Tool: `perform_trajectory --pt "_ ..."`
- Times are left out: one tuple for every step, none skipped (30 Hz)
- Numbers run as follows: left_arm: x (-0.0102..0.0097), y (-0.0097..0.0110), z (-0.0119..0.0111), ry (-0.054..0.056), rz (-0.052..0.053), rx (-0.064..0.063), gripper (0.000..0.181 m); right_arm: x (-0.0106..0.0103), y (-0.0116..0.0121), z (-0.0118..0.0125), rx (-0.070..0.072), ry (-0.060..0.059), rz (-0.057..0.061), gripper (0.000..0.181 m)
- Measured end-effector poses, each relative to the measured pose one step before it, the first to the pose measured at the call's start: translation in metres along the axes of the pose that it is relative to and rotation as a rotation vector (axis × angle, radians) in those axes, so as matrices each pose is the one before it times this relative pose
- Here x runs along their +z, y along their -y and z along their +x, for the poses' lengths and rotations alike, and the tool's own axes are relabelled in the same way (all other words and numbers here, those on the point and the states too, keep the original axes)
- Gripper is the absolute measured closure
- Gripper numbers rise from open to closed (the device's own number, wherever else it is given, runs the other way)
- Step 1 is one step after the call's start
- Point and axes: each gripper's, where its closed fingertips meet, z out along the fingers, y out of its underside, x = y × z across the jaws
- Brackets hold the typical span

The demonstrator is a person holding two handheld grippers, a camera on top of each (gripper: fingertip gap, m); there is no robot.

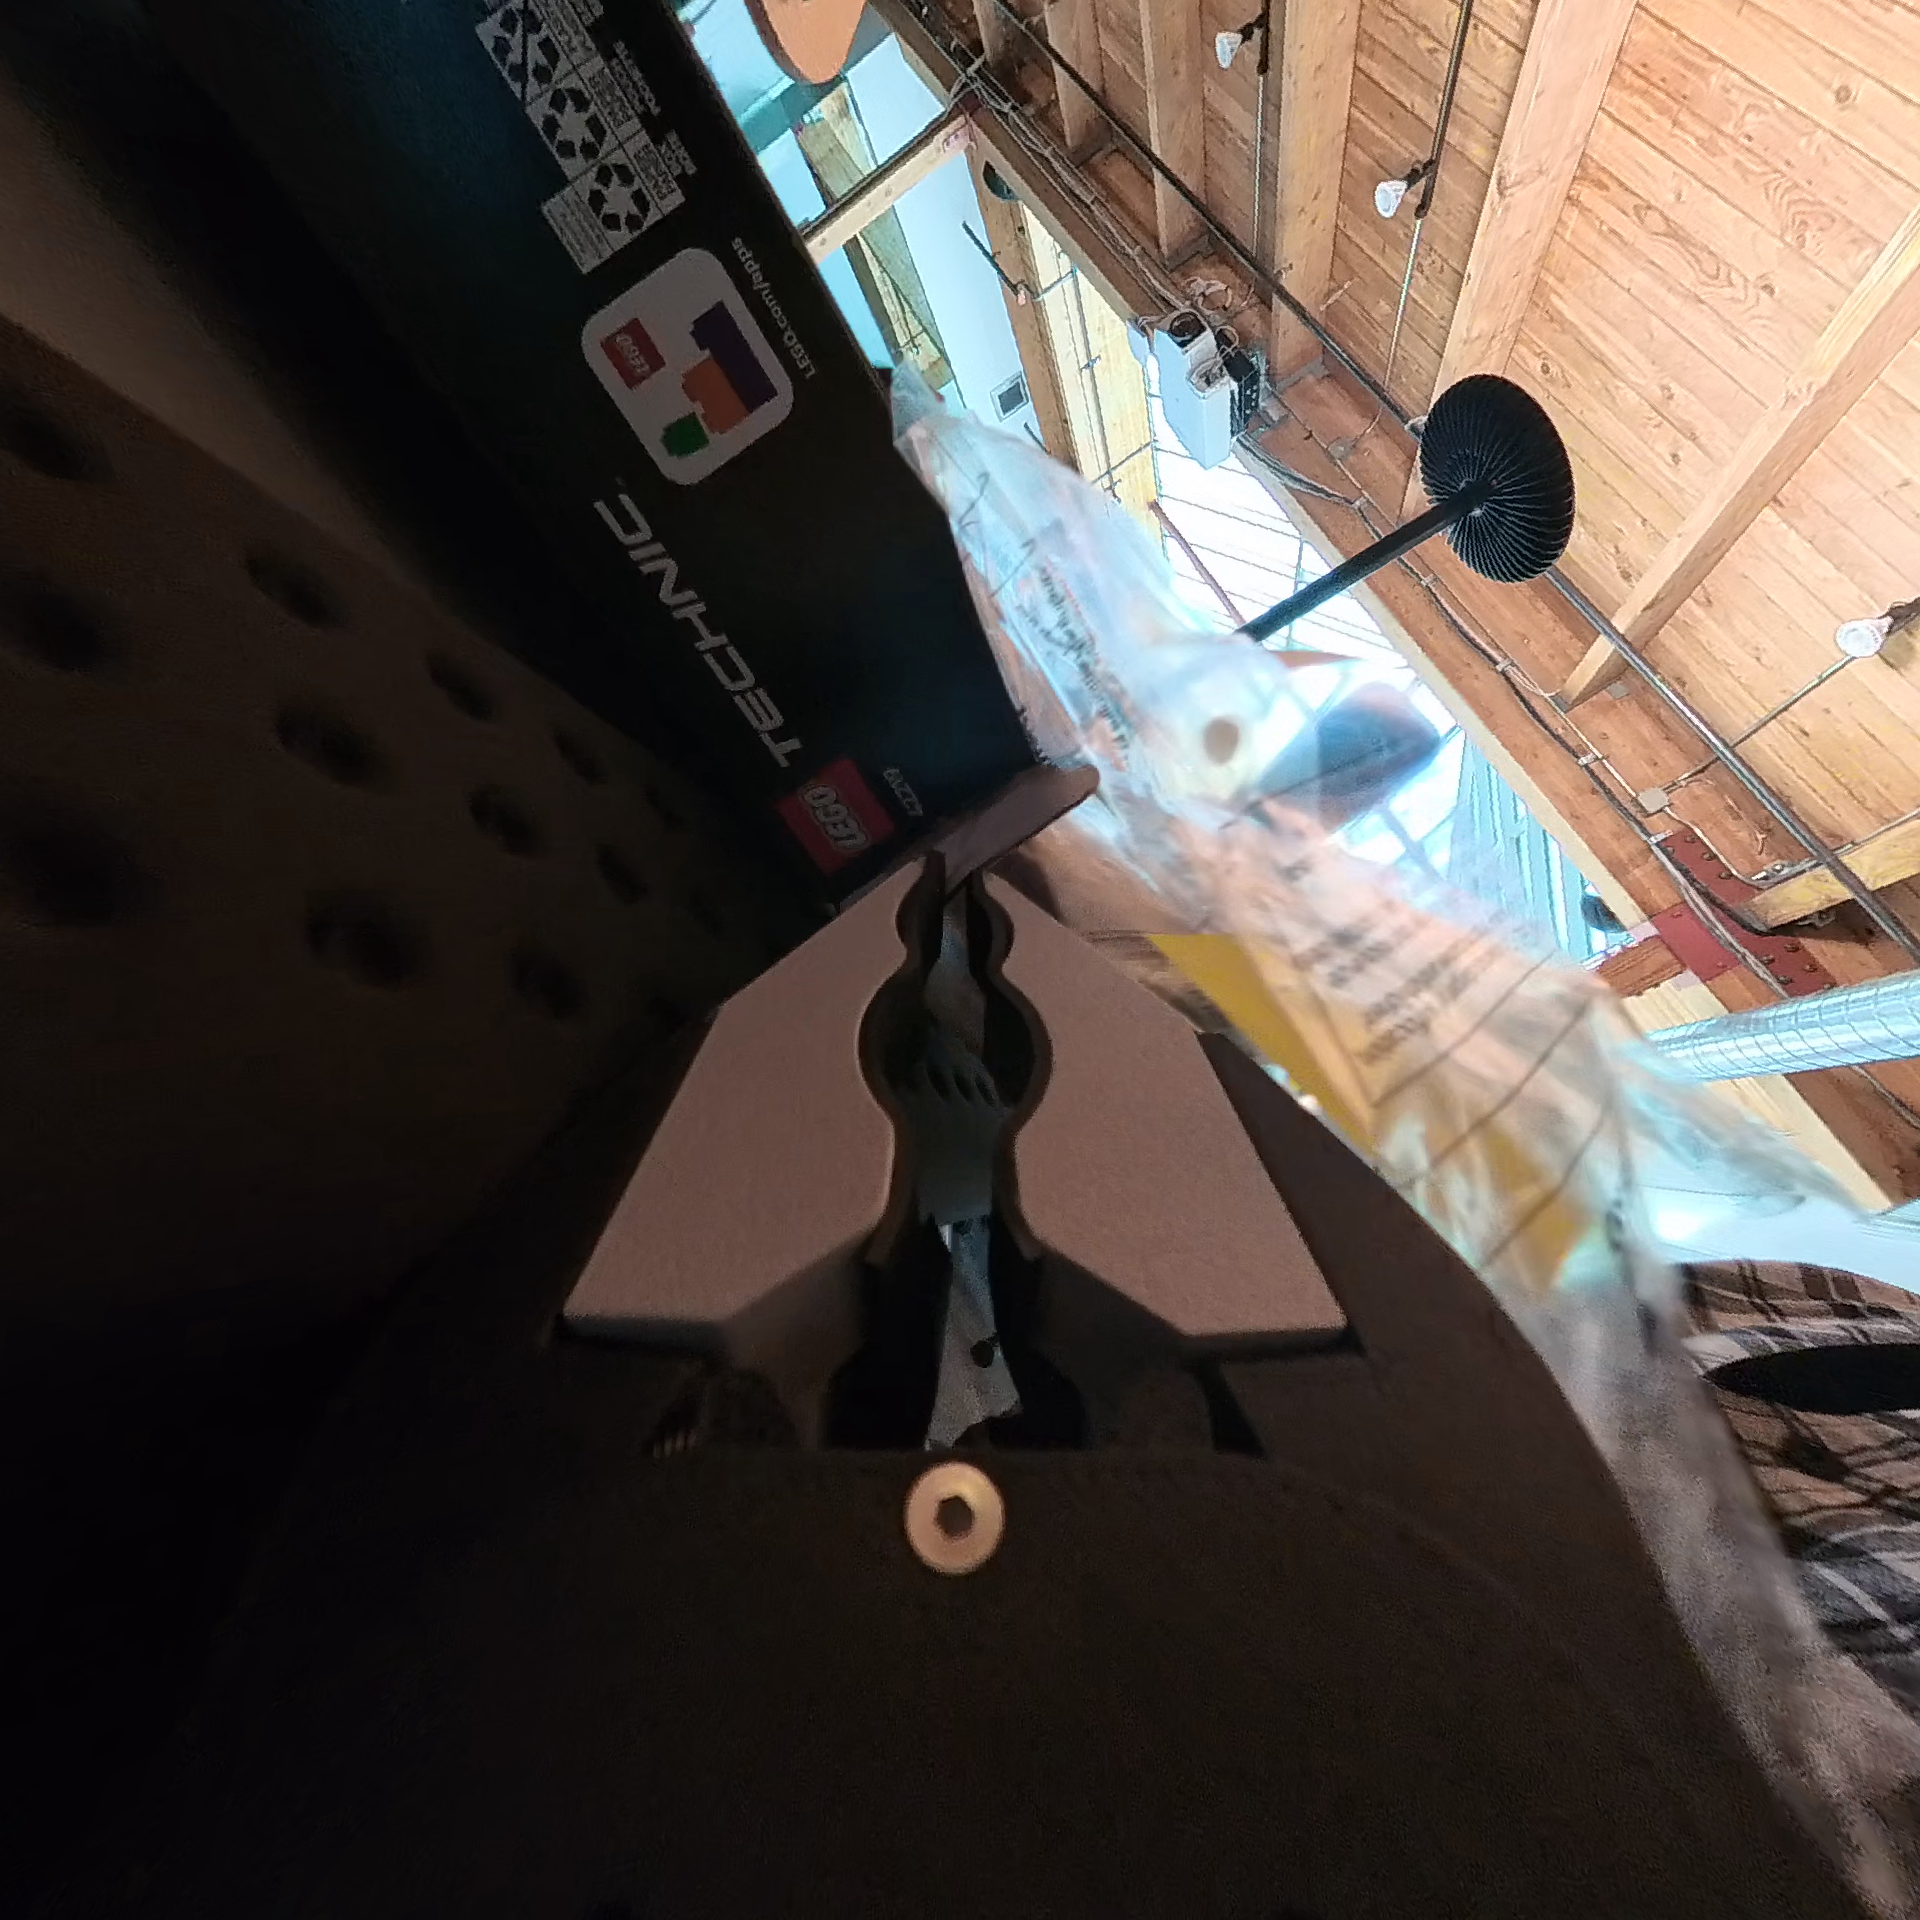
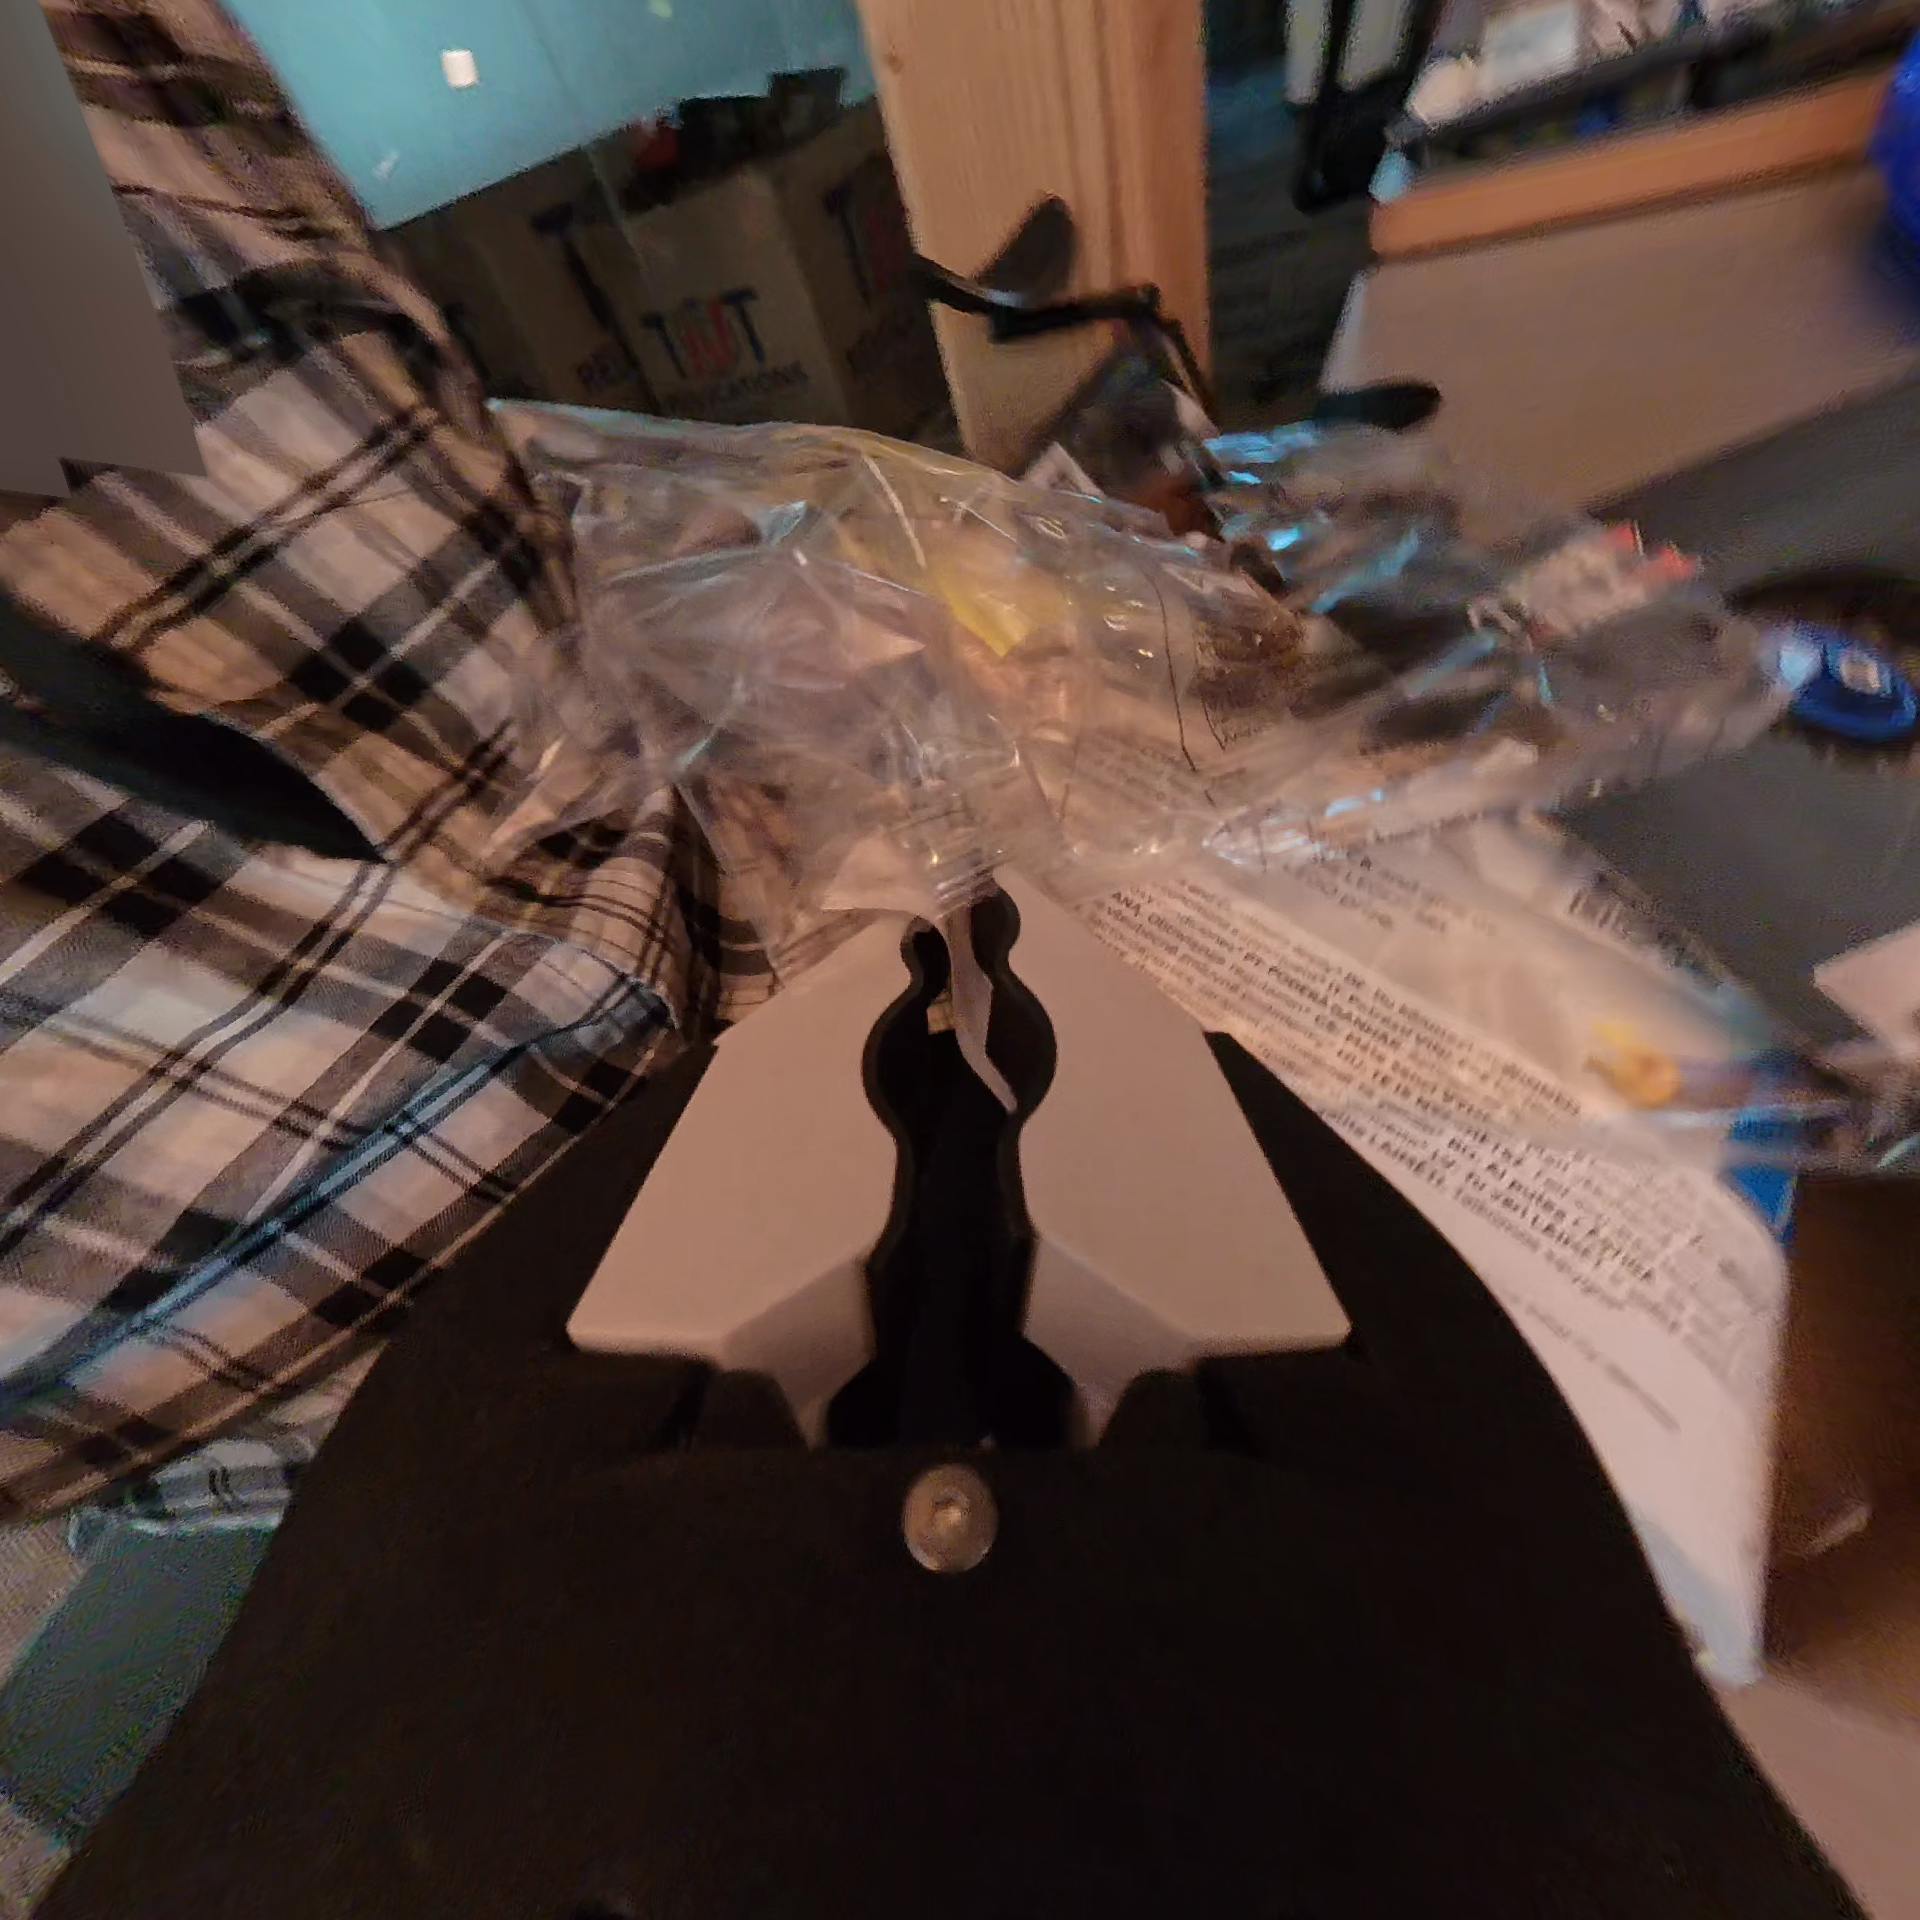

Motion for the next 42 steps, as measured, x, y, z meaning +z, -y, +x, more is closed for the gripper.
perform_trajectory --pt "-0.00116 -0.00002 -0.00037 -0.0006 0.0027 -0.0023 0.180 0.00102 0.00441 -0.00558 -0.0356 0.0463 0.0069 0.179" --pt "-0.00067 0.00019 -0.00021 0.0020 0.0020 -0.0001 0.180 0.00335 0.00157 -0.00475 -0.0238 0.0475 -0.0096 0.179" --pt "0.00001 -0.00016 -0.00006 0.0005 -0.0012 -0.0005 0.179 0.00529 -0.00163 -0.00305 -0.0266 0.0403 -0.0238 0.179" --pt "0.00012 -0.00001 -0.00001 -0.0007 -0.0005 -0.0010 0.179 0.00562 -0.00246 -0.00107 -0.0170 0.0327 -0.0202 0.180" --pt "0.00002 -0.00018 -0.00006 -0.0003 -0.0021 0.0000 0.179 0.00413 -0.00148 0.00038 -0.0050 0.0261 -0.0124 0.180" --pt "-0.00010 -0.00041 -0.00009 -0.0007 -0.0038 0.0013 0.179 0.00149 -0.00004 0.00255 -0.0127 0.0069 -0.0053 0.179" --pt "-0.00052 -0.00014 -0.00017 -0.0003 0.0004 -0.0008 0.179 -0.00140 0.00134 0.00330 -0.0162 0.0007 0.0020 0.179" --pt "-0.00085 0.00022 -0.00073 0.0016 0.0031 -0.0021 0.180 -0.00350 0.00216 0.00330 -0.0167 -0.0032 0.0046 0.180" --pt "-0.00060 -0.00030 -0.00044 0.0008 -0.0004 -0.0004 0.180 -0.00443 0.00201 0.00266 -0.0105 -0.0002 0.0030 0.179" --pt "-0.00033 -0.00029 -0.00013 0.0012 -0.0022 0.0013 0.180 -0.00408 -0.00011 0.00182 -0.0071 0.0052 -0.0086 0.179" --pt "0.00009 -0.00039 -0.00010 0.0012 -0.0025 0.0022 0.180 -0.00325 -0.00269 0.00371 -0.0017 -0.0056 -0.0191 0.179" --pt "-0.00010 0.00008 -0.00014 0.0005 -0.0007 -0.0004 0.180 -0.00276 -0.00592 0.00782 0.0180 -0.0313 -0.0361 0.180" --pt "-0.00033 0.00039 -0.00051 0.0024 0.0021 -0.0006 0.180 -0.00209 -0.01017 0.00971 0.0321 -0.0415 -0.0550 0.179" --pt "-0.00015 -0.00029 -0.00051 0.0026 -0.0010 0.0018 0.180 -0.00146 -0.01032 0.00841 0.0367 -0.0312 -0.0442 0.179" --pt "0.00001 -0.00023 -0.00022 0.0019 -0.0008 0.0019 0.180 -0.00253 -0.00566 0.00699 0.0455 -0.0236 -0.0088 0.180" --pt "-0.00013 0.00013 0.00005 0.0002 0.0008 0.0007 0.180 -0.00419 -0.00283 0.00768 0.0536 -0.0345 0.0045 0.180" --pt "-0.00003 -0.00009 -0.00013 0.0005 -0.0003 -0.0004 0.180 -0.00476 -0.00272 0.00718 0.0447 -0.0345 -0.0004 0.179" --pt "0.00035 -0.00063 0.00018 0.0000 -0.0027 0.0019 0.180 -0.00452 -0.00044 0.00478 0.0339 -0.0210 0.0146 0.179" --pt "0.00061 -0.00035 0.00035 -0.0011 -0.0011 -0.0008 0.180 -0.00358 -0.00121 0.00478 0.0423 -0.0213 0.0059 0.179" --pt "0.00054 -0.00047 0.00034 -0.0013 -0.0021 -0.0004 0.180 -0.00321 -0.00257 0.00639 0.0281 -0.0347 -0.0050 0.179" --pt "0.00026 -0.00039 -0.00003 0.0007 -0.0028 0.0015 0.180 -0.00396 -0.00098 0.00568 0.0213 -0.0250 0.0093 0.179" --pt "0.00016 -0.00025 0.00008 0.0008 -0.0016 0.0004 0.180 -0.00407 0.00022 0.00664 0.0340 -0.0236 0.0200 0.179" --pt "0.00042 -0.00050 0.00033 -0.0009 -0.0014 0.0004 0.180 -0.00305 -0.00088 0.00895 0.0292 -0.0428 0.0080 0.178" --pt "0.00055 -0.00091 0.00032 -0.0010 -0.0041 0.0005 0.180 -0.00132 -0.00172 0.00767 0.0107 -0.0465 -0.0045 0.179" --pt "0.00056 -0.00065 0.00032 -0.0005 -0.0029 0.0021 0.180 0.00054 -0.00056 0.00353 0.0118 -0.0234 -0.0010 0.179" --pt "0.00039 -0.00014 0.00028 -0.0005 -0.0010 -0.0005 0.180 0.00145 0.00056 0.00556 0.0131 -0.0403 -0.0012 0.179" --pt "0.00060 -0.00051 0.00041 -0.0013 -0.0040 -0.0001 0.180 0.00200 0.00158 0.00704 -0.0028 -0.0564 -0.0013 0.179" --pt "0.00102 -0.00136 0.00072 -0.0014 -0.0081 0.0034 0.180 0.00255 0.00197 0.00290 0.0013 -0.0245 0.0013 0.180" --pt "0.00134 -0.00124 0.00111 -0.0015 -0.0064 0.0023 0.180 0.00324 0.00072 0.00454 0.0113 -0.0302 -0.0070 0.179" --pt "0.00179 -0.00216 0.00073 -0.0003 -0.0076 0.0028 0.180 0.00442 -0.00015 0.00631 -0.0006 -0.0515 -0.0165 0.181" --pt "0.00209 -0.00194 0.00114 -0.0035 -0.0061 0.0014 0.180 0.00578 -0.00082 0.00259 -0.0130 -0.0403 -0.0213 0.181" --pt "0.00141 -0.00043 0.00125 -0.0052 0.0008 -0.0031 0.180 0.00535 -0.00073 0.00159 -0.0145 -0.0337 -0.0172 0.181" --pt "0.00085 0.00022 0.00062 -0.0015 0.0008 -0.0014 0.180 0.00322 -0.00131 0.00219 -0.0144 -0.0328 -0.0171 0.181" --pt "0.00033 -0.00004 0.00010 0.0020 -0.0016 0.0039 0.180 0.00090 -0.00065 0.00185 -0.0108 -0.0245 -0.0103 0.181" --pt "0.00018 -0.00045 0.00027 0.0000 -0.0023 0.0019 0.180 -0.00062 0.00012 0.00041 -0.0123 -0.0135 -0.0064 0.181" --pt "-0.00001 -0.00004 -0.00006 -0.0010 0.0010 -0.0037 0.180 -0.00128 0.00094 -0.00051 -0.0125 -0.0065 -0.0009 0.181" --pt "-0.00011 0.00024 0.00006 -0.0011 0.0027 -0.0054 0.180 -0.00212 0.00166 -0.00148 -0.0111 0.0036 0.0065 0.180" --pt "-0.00013 0.00010 0.00000 -0.0004 -0.0003 -0.0037 0.180 -0.00288 0.00160 -0.00193 -0.0028 0.0190 0.0092 0.179" --pt "0.00000 -0.00006 0.00027 -0.0003 -0.0017 0.0001 0.180 -0.00391 0.00068 -0.00163 0.0016 0.0264 0.0057 0.177" --pt "0.00034 -0.00061 0.00101 -0.0059 -0.0030 -0.0036 0.181 -0.00541 -0.00103 -0.00040 -0.0016 0.0164 -0.0047 0.172" --pt "0.00105 -0.00163 0.00108 -0.0046 -0.0064 -0.0025 0.180 -0.00657 -0.00141 0.00036 -0.0121 0.0018 -0.0117 0.165" --pt "0.00076 -0.00086 0.00023 0.0014 -0.0001 0.0018 0.181 -0.00688 -0.00087 0.00029 -0.0192 -0.0069 -0.0063 0.162"
